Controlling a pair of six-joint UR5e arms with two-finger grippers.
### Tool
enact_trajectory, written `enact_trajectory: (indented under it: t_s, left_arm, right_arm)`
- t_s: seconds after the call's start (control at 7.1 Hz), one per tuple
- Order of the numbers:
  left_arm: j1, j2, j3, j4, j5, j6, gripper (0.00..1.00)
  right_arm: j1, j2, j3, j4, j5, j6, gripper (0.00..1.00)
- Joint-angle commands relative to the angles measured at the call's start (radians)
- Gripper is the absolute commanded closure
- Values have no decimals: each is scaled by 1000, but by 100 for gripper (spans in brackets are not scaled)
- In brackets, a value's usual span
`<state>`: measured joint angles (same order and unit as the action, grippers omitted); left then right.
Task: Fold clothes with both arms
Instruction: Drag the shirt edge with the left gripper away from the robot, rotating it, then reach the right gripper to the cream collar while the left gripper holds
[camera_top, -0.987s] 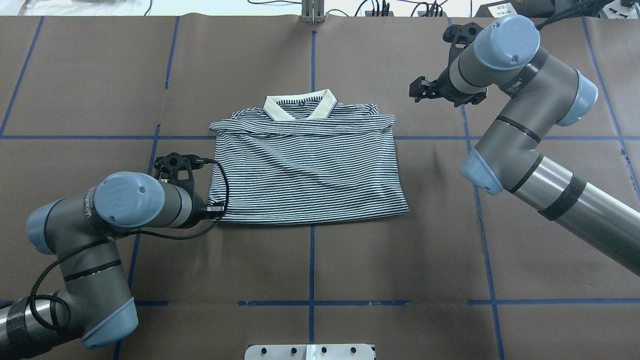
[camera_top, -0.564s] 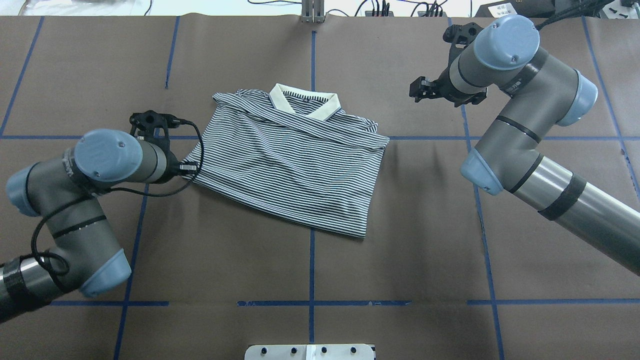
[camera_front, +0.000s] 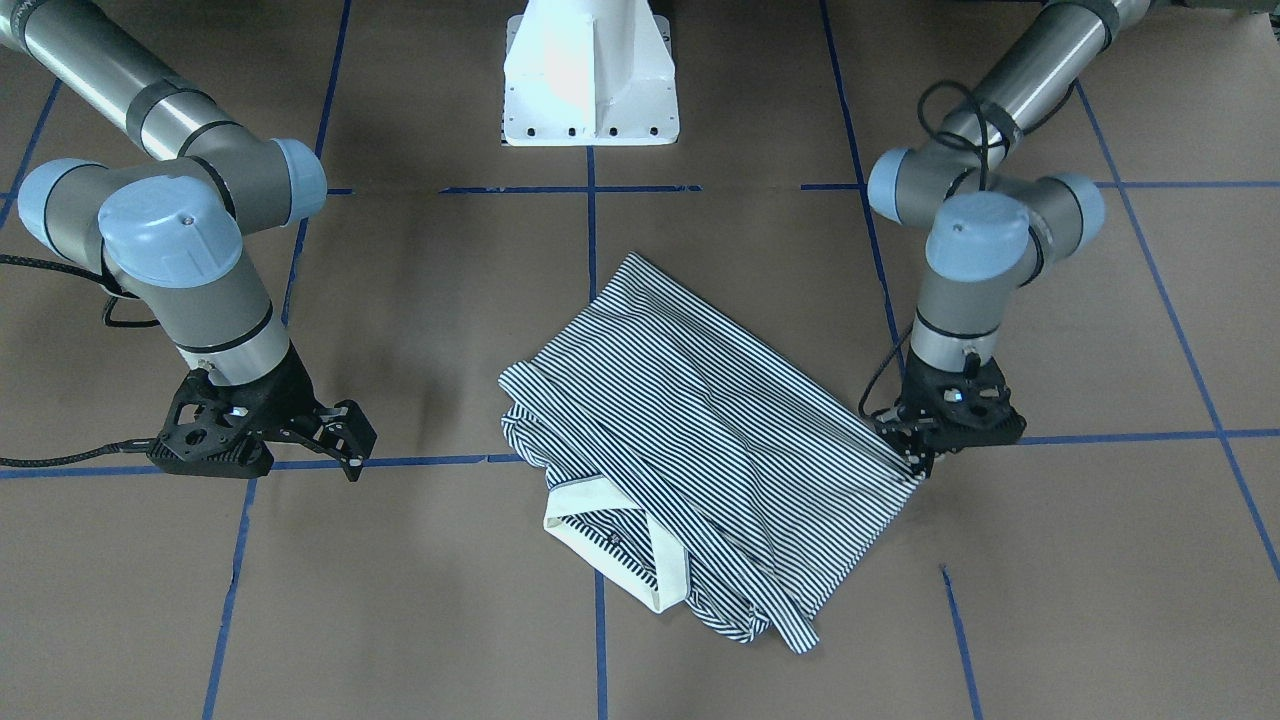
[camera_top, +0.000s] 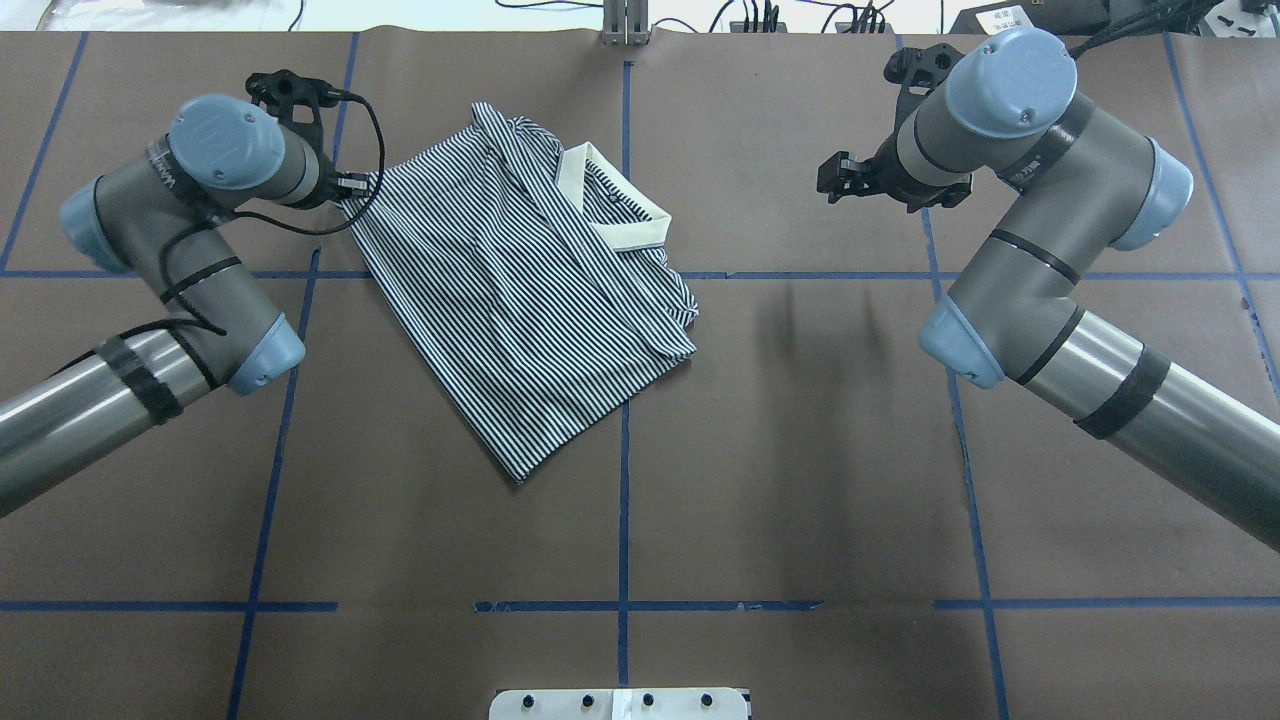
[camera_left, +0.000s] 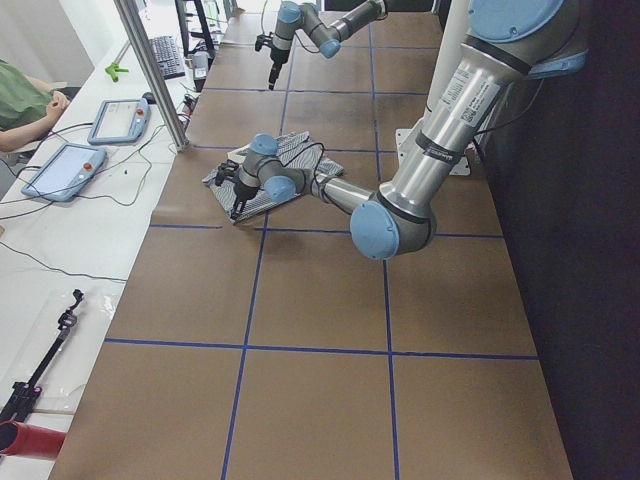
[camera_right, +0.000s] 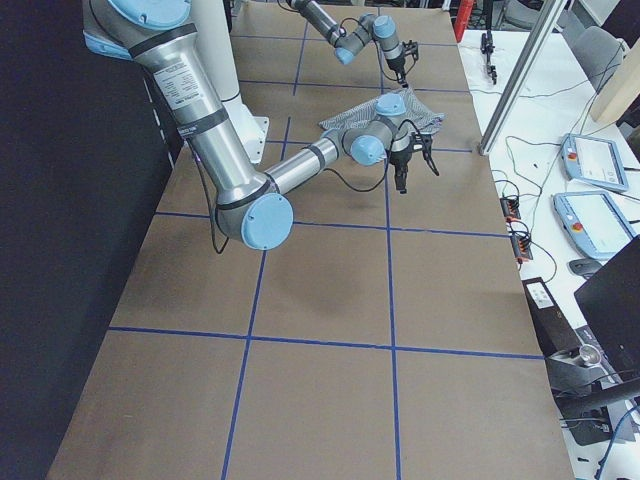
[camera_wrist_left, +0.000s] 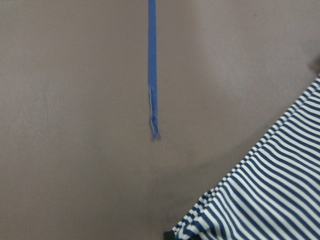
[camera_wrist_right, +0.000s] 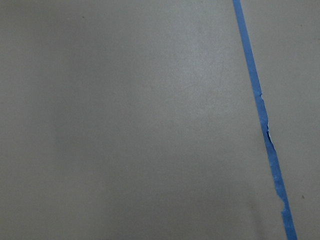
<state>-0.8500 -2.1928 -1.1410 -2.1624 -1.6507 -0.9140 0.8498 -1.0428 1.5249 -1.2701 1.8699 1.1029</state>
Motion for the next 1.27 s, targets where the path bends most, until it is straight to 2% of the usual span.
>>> enact_trajectory:
  t_s: [0.0,0.14,0.28,0.42,0.56,0.7,0.99,1.13]
  left_arm:
    - [-40,-81,182,-114,35,76,100]
    - [-52,-76,179,-117,29,148,44]
    - [-69,-74,167,-120,26,241,0]
    - [-76,-59,134,-122,-22,253,0]
    - [-78,-42,104,-128,-74,253,0]
    - [-78,-32,84,-129,-81,253,0]
    - [-78,-30,83,-129,-81,244,0]
    - [-77,-30,83,-129,-81,241,0]
  right_arm:
    - [0,6,0,0,0,6,0]
    - [-8,10,0,0,-2,46,0]
    - [-20,32,-6,0,-3,117,0]
    - [-53,77,-26,2,-35,218,0]
    - [-92,140,-69,0,-110,342,6]
    - [-128,244,-175,0,-176,461,13]
    - [-188,390,-407,148,-288,636,26]
    - [-213,435,-469,164,-332,665,26]
